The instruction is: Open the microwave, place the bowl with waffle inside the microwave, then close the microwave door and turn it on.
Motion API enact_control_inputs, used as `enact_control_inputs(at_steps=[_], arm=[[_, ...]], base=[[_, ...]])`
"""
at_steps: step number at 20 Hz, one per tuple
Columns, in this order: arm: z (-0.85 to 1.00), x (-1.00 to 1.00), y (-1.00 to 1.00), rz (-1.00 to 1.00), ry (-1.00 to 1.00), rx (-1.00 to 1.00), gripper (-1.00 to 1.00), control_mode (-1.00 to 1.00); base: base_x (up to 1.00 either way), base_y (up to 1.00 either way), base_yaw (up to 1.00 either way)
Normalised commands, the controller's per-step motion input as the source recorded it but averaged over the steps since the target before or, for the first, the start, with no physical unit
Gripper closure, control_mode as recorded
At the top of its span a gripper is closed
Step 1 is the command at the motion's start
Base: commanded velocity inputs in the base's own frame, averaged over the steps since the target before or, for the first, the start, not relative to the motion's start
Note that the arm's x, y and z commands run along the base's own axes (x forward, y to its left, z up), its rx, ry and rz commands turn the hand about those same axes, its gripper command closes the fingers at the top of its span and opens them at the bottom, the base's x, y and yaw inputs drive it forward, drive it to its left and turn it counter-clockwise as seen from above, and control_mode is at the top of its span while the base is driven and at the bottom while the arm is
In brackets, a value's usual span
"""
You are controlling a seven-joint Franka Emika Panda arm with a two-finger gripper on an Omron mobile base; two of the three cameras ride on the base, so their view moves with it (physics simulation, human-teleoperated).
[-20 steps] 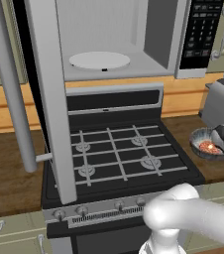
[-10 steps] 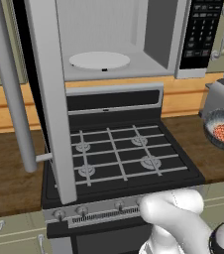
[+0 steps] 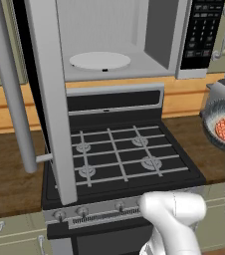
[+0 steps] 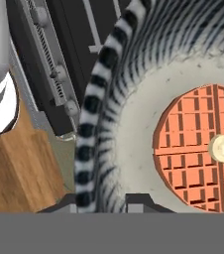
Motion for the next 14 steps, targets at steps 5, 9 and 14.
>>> enact_control_inputs(at_steps=[5, 9, 14], arm=[[1.00, -0.57, 1.00, 0.11, -0.04, -0.07, 1.00, -1.00], [0.99, -0.16, 1.00, 0.23, -0.04, -0.08, 1.00, -1.00], [0.79, 0.00, 0.99, 0.24, -0.11, 0.00, 1.00, -1.00]], base=[[0.00, 0.00, 0.00], [0.00, 0.00, 0.00], [0.00, 0.00, 0.00]])
